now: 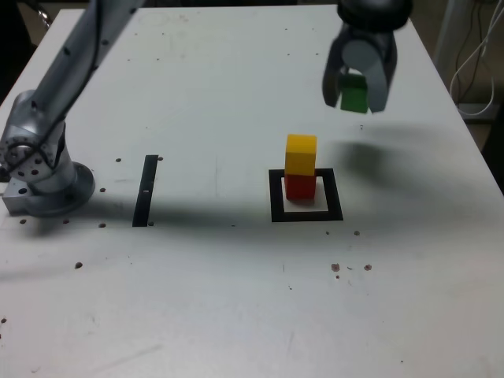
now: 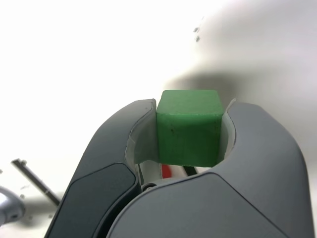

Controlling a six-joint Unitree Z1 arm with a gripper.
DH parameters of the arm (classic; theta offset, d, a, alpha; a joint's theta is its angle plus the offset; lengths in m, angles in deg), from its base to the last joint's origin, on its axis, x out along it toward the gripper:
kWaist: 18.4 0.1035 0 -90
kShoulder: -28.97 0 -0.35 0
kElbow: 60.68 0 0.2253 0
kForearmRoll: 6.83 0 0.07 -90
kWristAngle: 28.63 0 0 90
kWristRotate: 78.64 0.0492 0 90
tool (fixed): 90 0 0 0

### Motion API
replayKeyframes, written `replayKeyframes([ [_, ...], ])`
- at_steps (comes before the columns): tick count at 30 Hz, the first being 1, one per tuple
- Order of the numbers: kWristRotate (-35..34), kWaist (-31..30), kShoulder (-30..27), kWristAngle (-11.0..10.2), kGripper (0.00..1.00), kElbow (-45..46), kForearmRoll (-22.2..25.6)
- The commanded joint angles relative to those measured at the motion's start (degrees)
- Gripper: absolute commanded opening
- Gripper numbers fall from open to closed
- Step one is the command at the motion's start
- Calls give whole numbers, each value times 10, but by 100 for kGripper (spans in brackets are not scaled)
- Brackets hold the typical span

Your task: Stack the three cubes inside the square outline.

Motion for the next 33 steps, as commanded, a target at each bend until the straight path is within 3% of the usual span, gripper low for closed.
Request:
replayKeyframes([
  [1, -7, -7, -45, 3, 15, 19, 5],
  [15, -100, -91, -129, 25, 16, 148, 3],
  [25, -125, -96, -150, 40, 16, 197, -10],
  [33, -125, -98, -151, 59, 16, 242, -58],
])
